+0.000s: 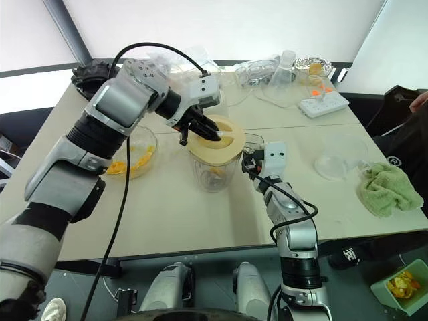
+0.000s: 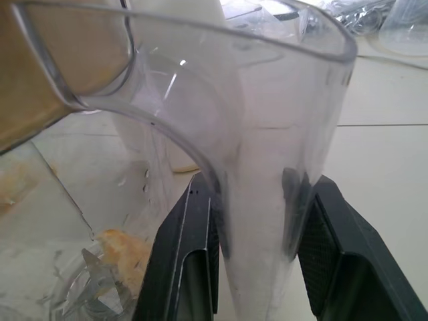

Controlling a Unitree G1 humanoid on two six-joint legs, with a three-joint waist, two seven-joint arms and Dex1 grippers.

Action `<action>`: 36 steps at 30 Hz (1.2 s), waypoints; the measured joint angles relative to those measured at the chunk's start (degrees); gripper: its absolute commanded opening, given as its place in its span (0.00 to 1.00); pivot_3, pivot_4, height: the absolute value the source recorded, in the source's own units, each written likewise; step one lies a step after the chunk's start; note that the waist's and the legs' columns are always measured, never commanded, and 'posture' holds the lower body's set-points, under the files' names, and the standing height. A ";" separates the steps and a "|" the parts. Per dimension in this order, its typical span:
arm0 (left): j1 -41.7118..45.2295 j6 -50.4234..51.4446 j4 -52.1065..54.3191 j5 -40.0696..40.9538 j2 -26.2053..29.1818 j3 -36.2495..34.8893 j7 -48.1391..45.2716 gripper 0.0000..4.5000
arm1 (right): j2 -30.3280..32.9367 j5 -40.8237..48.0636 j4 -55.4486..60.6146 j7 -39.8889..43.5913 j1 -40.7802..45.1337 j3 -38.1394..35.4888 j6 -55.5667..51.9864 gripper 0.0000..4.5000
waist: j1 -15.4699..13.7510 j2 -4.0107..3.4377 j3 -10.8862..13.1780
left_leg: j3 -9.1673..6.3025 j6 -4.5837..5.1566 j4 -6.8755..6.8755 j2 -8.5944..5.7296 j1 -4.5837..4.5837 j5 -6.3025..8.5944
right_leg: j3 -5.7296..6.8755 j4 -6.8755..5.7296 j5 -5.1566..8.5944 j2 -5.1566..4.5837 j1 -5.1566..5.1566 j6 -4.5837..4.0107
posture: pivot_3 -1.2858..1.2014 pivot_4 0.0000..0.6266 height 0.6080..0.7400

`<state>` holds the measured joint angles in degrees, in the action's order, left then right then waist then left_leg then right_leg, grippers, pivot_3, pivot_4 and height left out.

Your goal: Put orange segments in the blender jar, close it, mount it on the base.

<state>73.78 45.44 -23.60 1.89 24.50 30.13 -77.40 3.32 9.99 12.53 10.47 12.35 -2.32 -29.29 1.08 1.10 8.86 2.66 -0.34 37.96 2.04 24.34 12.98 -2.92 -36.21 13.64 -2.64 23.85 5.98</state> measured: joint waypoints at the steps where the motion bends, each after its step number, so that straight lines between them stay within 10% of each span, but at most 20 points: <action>1: 0.14 0.92 0.01 0.00 -0.18 0.00 0.14 0.06 | 0.00 -0.11 -0.03 0.00 0.02 0.00 0.00 0.21 | -0.01 0.00 -0.02 | 0.00 0.00 0.00 0.00 0.00 0.00 | 0.00 0.00 0.00 0.00 0.00 0.00 | 0.52 0.24 1.00; 17: -1.81 4.34 4.36 0.00 0.02 -1.45 2.26 0.06 | 0.01 -0.22 -0.37 0.04 0.17 -0.08 0.40 0.21 | -0.02 -0.04 -0.20 | -0.12 0.00 -0.06 0.02 0.06 0.01 | -0.03 0.06 0.04 -0.13 0.11 -0.05 | 0.52 0.24 1.00; 21: -4.69 4.26 7.07 -0.15 0.91 -3.82 5.56 0.45 | -0.12 -0.20 -0.40 0.12 0.19 0.41 0.84 0.21 | 0.13 -0.07 -0.15 | -0.06 0.00 -0.13 0.02 0.12 0.01 | -0.08 0.04 0.03 -0.14 0.25 -0.05 | 0.52 0.24 1.00; 36: -11.47 3.58 10.83 8.90 -1.79 -17.76 13.79 0.45 | -0.29 1.05 -0.36 1.87 1.35 0.90 2.34 0.21 | 0.09 -0.11 0.22 | 0.17 0.01 -0.32 -0.01 0.42 0.00 | -0.13 0.03 0.02 -0.01 0.66 -0.01 | 0.52 0.24 1.00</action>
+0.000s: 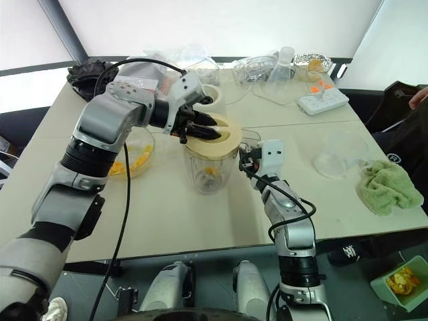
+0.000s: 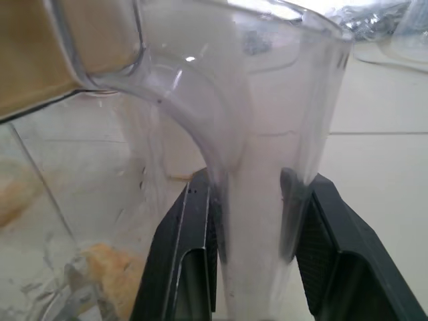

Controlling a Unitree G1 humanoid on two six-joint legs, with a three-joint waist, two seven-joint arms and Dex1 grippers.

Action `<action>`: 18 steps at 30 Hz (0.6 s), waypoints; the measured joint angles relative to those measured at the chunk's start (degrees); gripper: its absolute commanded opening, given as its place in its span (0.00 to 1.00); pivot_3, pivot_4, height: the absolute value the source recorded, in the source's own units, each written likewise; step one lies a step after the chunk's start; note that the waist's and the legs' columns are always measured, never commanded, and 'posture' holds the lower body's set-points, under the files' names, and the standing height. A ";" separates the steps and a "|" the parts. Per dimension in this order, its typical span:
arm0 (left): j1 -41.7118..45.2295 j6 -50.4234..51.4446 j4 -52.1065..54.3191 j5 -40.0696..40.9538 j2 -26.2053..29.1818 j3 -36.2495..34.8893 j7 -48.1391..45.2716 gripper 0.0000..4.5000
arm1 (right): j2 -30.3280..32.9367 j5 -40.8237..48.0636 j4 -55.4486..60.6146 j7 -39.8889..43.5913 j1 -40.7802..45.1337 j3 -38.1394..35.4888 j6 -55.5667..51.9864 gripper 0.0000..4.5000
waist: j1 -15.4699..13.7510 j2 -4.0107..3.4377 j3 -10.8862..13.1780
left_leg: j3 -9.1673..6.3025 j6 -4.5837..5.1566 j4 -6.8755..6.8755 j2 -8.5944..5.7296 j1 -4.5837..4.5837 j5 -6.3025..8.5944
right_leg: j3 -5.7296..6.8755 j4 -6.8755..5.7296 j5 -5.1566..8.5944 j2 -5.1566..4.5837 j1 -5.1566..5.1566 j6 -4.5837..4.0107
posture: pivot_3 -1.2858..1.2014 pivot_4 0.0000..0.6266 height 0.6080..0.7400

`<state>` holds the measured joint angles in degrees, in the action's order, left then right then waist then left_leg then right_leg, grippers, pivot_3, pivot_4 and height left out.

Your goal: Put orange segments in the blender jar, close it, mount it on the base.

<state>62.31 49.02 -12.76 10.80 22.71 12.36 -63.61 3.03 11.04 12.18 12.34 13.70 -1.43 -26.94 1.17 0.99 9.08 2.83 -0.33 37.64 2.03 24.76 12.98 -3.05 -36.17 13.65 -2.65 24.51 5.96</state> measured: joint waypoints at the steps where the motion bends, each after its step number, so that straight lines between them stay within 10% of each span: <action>1: -0.40 -0.98 0.29 1.32 -0.75 -2.23 1.47 0.45 | -0.07 0.36 0.07 0.62 0.13 0.32 0.37 0.21 | 0.00 0.00 0.01 | -0.01 0.00 0.00 0.00 0.03 0.00 | 0.01 0.00 0.00 0.00 0.01 0.01 | 0.52 0.24 1.00; 18: -8.31 6.85 7.89 19.95 2.43 -25.74 15.10 0.45 | 0.72 2.90 3.34 3.76 0.43 2.18 2.42 0.21 | 0.24 0.00 0.17 | -0.06 -0.01 -0.10 -0.01 0.08 -0.01 | 0.05 -0.03 -0.12 0.01 0.09 0.25 | 0.52 0.24 1.00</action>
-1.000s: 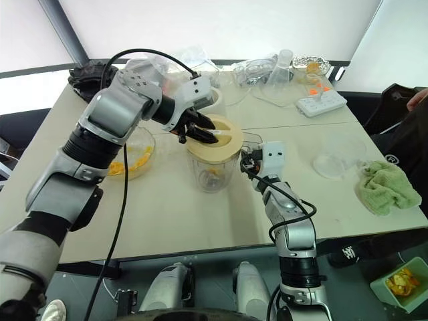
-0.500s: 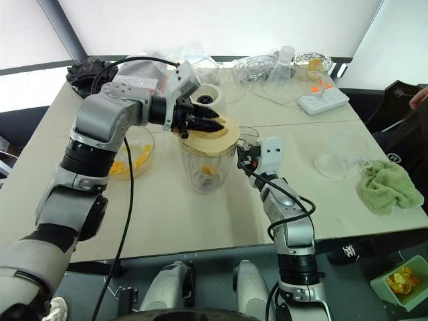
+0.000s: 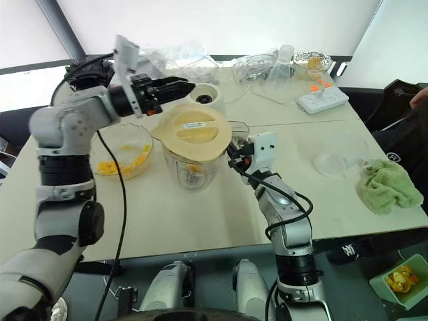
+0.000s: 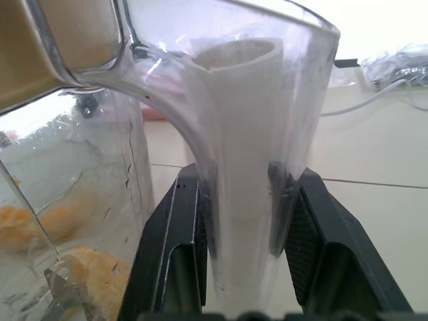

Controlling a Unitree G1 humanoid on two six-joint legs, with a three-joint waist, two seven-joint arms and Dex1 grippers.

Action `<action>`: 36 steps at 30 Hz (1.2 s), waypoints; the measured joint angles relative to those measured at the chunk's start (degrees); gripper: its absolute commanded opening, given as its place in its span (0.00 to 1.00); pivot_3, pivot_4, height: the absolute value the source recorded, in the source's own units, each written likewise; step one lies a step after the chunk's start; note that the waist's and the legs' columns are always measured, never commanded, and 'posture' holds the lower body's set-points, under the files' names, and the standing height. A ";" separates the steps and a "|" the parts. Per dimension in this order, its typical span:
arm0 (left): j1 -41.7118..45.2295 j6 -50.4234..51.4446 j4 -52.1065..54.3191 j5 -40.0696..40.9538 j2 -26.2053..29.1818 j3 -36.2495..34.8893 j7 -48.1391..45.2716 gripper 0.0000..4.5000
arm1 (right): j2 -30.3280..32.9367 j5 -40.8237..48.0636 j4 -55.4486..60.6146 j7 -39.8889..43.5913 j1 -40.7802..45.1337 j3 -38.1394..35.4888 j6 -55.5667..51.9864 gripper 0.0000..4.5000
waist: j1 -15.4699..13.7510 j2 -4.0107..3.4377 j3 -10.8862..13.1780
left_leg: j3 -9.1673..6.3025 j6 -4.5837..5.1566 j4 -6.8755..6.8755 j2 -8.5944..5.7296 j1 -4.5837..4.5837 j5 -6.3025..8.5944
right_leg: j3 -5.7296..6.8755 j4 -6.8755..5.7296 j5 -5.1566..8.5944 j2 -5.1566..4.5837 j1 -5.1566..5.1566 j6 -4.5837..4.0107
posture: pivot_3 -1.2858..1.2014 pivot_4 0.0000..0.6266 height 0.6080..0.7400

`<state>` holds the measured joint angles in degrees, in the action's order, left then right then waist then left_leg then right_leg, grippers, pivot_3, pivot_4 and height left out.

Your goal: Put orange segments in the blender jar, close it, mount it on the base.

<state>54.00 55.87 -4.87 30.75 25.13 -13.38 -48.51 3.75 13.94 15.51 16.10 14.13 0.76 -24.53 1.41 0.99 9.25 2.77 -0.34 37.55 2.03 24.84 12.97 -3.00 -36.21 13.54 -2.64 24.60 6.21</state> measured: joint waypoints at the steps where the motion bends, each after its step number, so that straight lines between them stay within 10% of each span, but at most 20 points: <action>1: -0.76 0.82 1.23 1.62 1.40 -1.40 -0.06 0.45 | 0.26 0.10 0.08 0.05 0.01 -0.07 0.00 0.21 | -0.02 0.00 0.00 | 0.00 0.00 -0.01 0.00 0.00 0.00 | 0.01 0.00 0.00 0.00 0.00 0.00 | 0.52 0.24 1.00; 18: -35.66 2.79 22.35 14.73 10.84 -7.41 0.73 0.45 | 12.92 -1.52 -5.17 -0.47 14.00 -3.81 -7.52 0.21 | -0.24 0.07 0.08 | 0.05 -0.12 -0.20 -0.01 -0.10 -0.06 | -0.06 0.07 0.11 -0.29 0.06 -0.29 | 0.52 0.24 1.00; 28: -41.66 -5.06 26.62 13.23 8.17 -1.36 3.75 0.45 | 16.97 0.44 -14.43 -4.74 39.82 -9.89 -26.00 0.21 | -0.14 0.00 0.12 | 0.22 -0.15 -0.49 -0.05 -0.06 -0.07 | -0.08 0.12 0.11 -0.65 0.25 -0.35 | 0.52 0.24 1.00; 36: -43.82 -6.82 28.14 13.72 7.59 -1.39 6.73 0.45 | 15.22 -1.72 -43.65 -7.31 62.86 -10.43 -16.80 0.21 | 1.20 -0.04 0.15 | 0.36 -0.14 -0.47 -0.23 0.53 -0.08 | -0.01 0.12 0.09 -0.64 0.77 -0.32 | 0.52 0.24 1.00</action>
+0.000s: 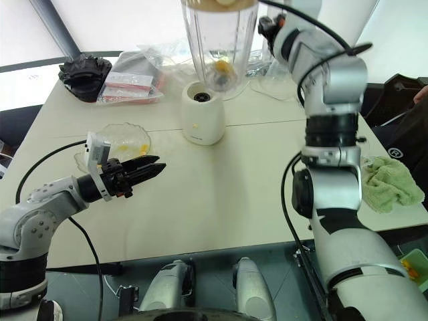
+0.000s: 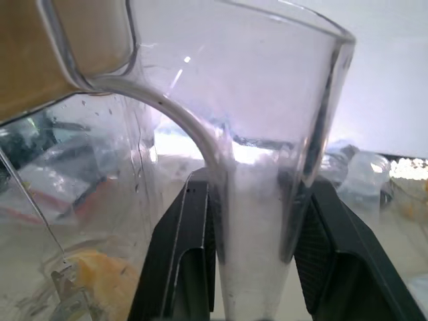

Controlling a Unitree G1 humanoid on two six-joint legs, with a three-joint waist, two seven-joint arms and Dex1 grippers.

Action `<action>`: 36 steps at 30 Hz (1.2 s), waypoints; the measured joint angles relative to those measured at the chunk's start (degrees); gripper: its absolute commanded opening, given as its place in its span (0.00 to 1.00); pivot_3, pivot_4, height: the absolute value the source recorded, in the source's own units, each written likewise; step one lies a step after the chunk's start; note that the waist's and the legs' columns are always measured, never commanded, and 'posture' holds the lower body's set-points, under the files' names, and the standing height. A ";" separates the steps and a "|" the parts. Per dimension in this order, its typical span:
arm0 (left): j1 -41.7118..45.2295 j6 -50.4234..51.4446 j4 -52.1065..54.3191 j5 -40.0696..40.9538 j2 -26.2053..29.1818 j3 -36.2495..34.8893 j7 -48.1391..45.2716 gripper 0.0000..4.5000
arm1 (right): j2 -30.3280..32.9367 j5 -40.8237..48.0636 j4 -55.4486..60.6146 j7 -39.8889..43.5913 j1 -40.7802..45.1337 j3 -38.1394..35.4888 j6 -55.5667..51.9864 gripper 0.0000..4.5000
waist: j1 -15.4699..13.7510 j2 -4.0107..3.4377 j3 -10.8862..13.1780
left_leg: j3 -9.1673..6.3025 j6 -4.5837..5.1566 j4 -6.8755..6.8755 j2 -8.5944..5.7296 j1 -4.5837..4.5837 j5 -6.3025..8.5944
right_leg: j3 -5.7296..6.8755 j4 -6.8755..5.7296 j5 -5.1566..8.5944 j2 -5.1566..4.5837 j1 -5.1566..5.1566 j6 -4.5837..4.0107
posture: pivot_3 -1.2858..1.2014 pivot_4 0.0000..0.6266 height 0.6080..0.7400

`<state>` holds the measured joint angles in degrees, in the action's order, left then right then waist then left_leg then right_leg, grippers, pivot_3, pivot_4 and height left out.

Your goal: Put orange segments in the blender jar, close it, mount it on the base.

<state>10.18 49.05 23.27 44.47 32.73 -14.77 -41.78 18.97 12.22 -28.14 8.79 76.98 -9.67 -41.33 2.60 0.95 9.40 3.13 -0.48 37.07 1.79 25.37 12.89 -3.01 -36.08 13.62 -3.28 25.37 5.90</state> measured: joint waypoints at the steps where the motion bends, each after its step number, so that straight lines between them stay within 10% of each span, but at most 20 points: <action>1: -0.34 -0.08 0.59 0.14 -0.10 -0.02 0.37 0.45 | -0.58 -0.68 -4.22 -0.43 1.83 0.13 3.07 0.21 | 0.07 0.00 0.00 | 0.02 0.00 -0.01 0.00 0.01 0.00 | 0.01 0.02 -0.01 0.02 0.00 0.01 | 0.52 0.24 1.00; 14: -8.02 -2.32 9.39 2.41 -1.90 -1.52 7.48 0.45 | -7.00 -3.55 -37.59 -3.73 9.63 -0.32 26.37 0.21 | 0.08 -0.04 0.05 | 0.01 0.00 -0.02 0.02 0.02 0.00 | 0.05 -0.01 -0.11 0.07 0.00 0.20 | 0.52 0.24 1.00; 36: -8.71 -3.32 10.63 3.54 -1.62 -1.11 9.80 0.45 | -10.42 -4.41 -42.02 -5.48 11.58 -0.69 30.50 0.21 | 0.06 -0.04 0.05 | -0.03 -0.02 0.01 0.02 0.02 -0.01 | 0.09 -0.03 -0.01 0.09 -0.03 0.02 | 0.52 0.24 1.00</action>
<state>1.46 45.72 33.90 48.02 31.11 -15.88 -31.98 8.55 7.81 -70.16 3.31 88.57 -10.37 -10.83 2.67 0.91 9.45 3.10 -0.49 37.09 1.82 25.39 12.88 -2.91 -36.11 13.61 -3.20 25.34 5.92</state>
